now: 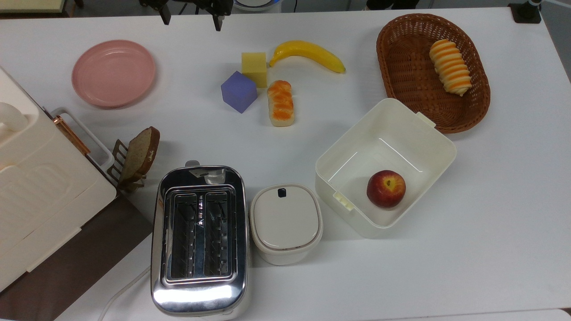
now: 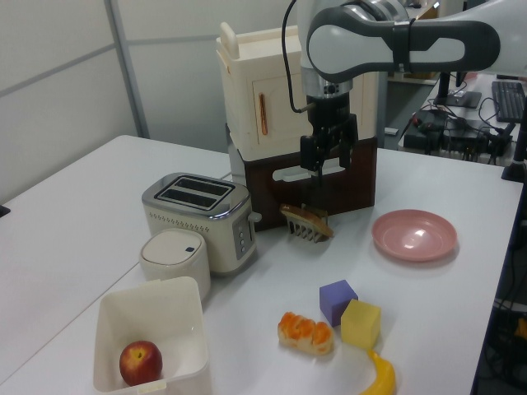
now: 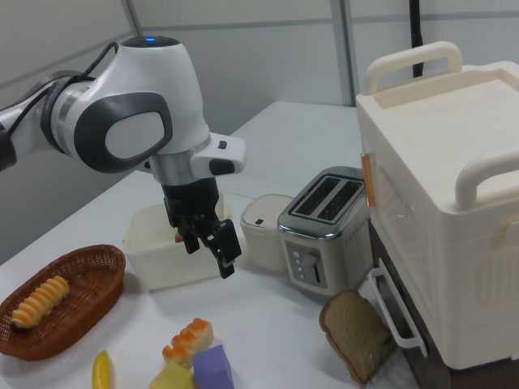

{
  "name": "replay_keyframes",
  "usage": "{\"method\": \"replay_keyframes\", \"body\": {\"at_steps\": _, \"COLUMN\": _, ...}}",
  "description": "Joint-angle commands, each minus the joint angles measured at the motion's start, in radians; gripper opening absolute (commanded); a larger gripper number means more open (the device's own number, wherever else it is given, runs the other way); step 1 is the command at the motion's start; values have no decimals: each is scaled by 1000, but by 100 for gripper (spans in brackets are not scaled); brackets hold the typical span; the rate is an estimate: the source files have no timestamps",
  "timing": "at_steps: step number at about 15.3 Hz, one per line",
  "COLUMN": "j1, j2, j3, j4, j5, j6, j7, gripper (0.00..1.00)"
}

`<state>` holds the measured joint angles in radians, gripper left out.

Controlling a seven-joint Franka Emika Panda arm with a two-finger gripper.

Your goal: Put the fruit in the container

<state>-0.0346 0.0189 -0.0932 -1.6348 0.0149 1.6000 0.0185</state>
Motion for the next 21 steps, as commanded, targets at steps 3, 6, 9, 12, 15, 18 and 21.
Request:
{"method": "replay_keyframes", "body": {"at_steps": 3, "j1": 7, "j2": 0, "j3": 3, "j4": -16, "j5": -19, "j6": 32, "j7": 21, "gripper": 100}}
{"method": "replay_keyframes", "body": {"at_steps": 6, "j1": 5, "j2": 0, "j3": 3, "j4": -16, "j5": -19, "j6": 32, "j7": 20, "gripper": 100}}
{"method": "replay_keyframes", "body": {"at_steps": 9, "j1": 5, "j2": 0, "j3": 1, "j4": -17, "j5": -18, "j6": 32, "j7": 20, "gripper": 100}}
{"method": "replay_keyframes", "body": {"at_steps": 12, "j1": 7, "j2": 0, "j3": 3, "j4": -17, "j5": -19, "j6": 32, "j7": 18, "gripper": 100}}
{"method": "replay_keyframes", "body": {"at_steps": 15, "j1": 8, "j2": 1, "j3": 3, "j4": -19, "j5": -19, "j6": 31, "j7": 8, "gripper": 100}}
{"method": "replay_keyframes", "body": {"at_steps": 18, "j1": 9, "j2": 4, "j3": 3, "j4": -20, "j5": -19, "j6": 31, "j7": 0, "gripper": 100}}
{"method": "replay_keyframes", "body": {"at_steps": 21, "j1": 12, "j2": 4, "j3": 3, "j4": -25, "j5": -19, "j6": 31, "j7": 0, "gripper": 100}}
